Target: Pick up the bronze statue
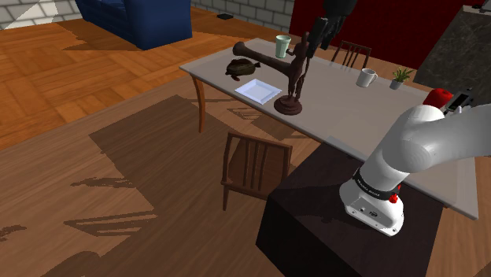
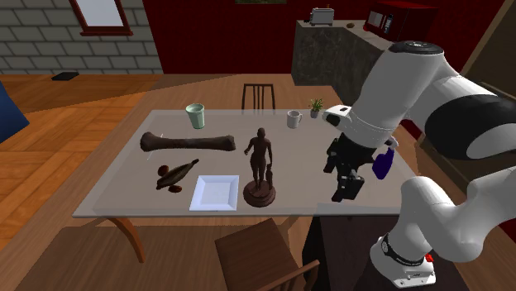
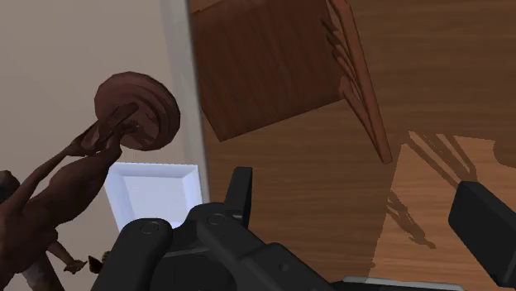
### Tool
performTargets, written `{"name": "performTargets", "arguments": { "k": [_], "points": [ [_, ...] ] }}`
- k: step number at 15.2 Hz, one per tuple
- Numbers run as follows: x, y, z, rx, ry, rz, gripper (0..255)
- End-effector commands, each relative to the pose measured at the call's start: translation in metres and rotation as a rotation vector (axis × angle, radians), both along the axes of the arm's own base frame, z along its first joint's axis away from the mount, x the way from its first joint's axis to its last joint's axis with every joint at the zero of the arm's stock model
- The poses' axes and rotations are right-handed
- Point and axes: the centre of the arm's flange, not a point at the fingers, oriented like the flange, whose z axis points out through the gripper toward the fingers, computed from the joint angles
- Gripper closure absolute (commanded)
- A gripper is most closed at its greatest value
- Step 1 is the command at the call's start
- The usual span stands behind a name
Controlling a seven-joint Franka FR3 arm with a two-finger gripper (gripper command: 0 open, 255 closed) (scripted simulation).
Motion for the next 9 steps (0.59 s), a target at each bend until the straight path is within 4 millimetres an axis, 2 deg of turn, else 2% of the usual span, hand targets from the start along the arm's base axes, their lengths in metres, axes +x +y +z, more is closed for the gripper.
{"name": "performTargets", "arguments": {
  "k": [1,9],
  "points": [
    [0.000,0.000,0.000,0.000,0.000,0.000,0],
    [0.069,-0.078,-0.025,-0.064,0.082,0.123,0]
  ]
}}
